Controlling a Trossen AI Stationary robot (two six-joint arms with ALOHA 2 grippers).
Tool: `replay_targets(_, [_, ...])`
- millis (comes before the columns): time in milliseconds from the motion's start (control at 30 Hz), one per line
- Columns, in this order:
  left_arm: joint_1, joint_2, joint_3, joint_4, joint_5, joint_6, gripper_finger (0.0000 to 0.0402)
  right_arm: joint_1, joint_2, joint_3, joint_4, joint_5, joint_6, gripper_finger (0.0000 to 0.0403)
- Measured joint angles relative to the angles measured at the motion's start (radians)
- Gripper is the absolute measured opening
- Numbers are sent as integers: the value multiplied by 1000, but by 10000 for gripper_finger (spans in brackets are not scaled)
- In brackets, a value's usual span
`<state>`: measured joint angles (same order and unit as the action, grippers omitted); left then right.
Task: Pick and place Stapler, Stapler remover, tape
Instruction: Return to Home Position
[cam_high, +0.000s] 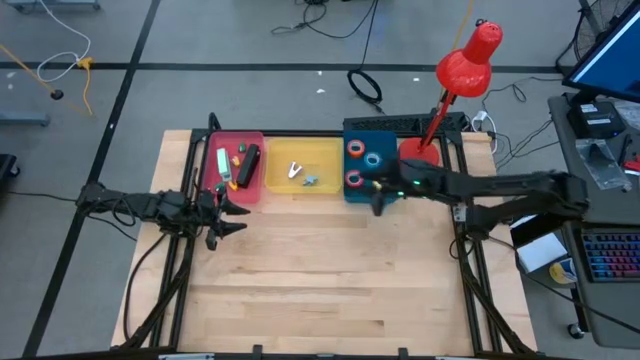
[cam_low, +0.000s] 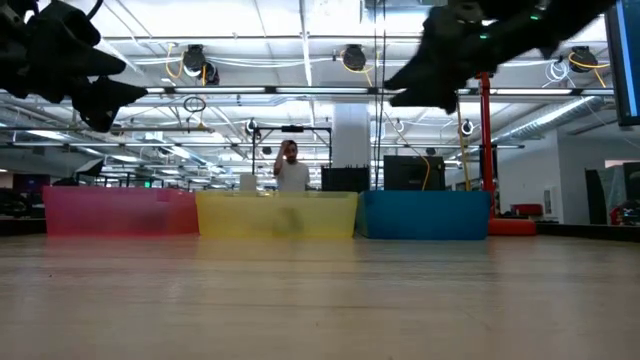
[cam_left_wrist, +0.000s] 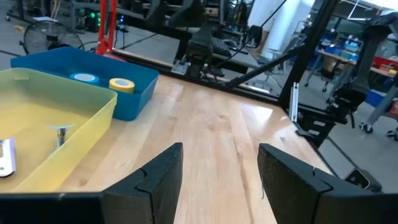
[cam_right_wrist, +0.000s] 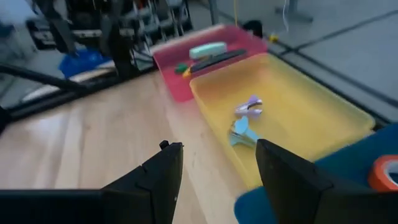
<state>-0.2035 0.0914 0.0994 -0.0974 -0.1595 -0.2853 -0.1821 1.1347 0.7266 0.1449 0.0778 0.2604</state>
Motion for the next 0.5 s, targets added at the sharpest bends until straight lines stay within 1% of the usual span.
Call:
replay_targets(133, [0, 0, 0, -28, 0, 2, 207, -1, -182, -162, 92, 1, 15, 199])
replay_targets(267, [0, 0, 0, -38, -6, -11, 207, -14, -353, -276, 98, 1, 44, 197])
replay_targets(433, [0, 0, 0, -34, -7, -12, 207, -33, -537, -361, 79, 0, 66, 199])
replay_targets(500, [0, 0, 0, -33, -7, 6, 207, -42, -599, -371, 39, -1, 77, 199])
